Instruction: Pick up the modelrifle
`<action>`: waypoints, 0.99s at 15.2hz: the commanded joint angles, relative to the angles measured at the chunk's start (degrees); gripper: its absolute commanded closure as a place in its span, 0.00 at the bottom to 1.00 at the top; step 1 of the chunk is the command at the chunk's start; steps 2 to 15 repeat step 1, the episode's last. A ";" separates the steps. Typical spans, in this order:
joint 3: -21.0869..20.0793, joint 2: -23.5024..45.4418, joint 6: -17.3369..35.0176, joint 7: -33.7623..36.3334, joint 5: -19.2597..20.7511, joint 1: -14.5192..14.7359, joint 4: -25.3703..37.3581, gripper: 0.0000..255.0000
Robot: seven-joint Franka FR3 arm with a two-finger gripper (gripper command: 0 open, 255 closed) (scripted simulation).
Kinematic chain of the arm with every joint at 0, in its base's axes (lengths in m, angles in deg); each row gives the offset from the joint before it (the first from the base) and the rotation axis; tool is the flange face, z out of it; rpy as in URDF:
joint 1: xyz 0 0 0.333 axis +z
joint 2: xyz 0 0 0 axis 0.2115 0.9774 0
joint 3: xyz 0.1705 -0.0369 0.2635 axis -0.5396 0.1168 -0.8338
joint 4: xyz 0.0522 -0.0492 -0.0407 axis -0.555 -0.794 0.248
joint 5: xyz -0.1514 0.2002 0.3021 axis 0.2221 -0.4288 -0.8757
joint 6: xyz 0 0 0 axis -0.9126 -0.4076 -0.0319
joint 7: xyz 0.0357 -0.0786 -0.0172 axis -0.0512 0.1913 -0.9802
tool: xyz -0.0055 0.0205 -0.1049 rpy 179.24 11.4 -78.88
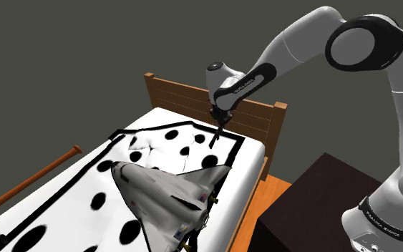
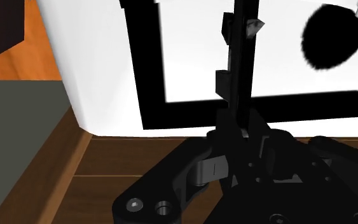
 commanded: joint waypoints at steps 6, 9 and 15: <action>-0.07 -0.33 -0.26 -0.13 -0.12 -0.07 -0.08 1.00; -0.07 -0.33 -0.26 -0.13 -0.12 -0.07 -0.08 1.00; -0.07 -0.33 -0.26 -0.13 -0.12 -0.07 -0.08 1.00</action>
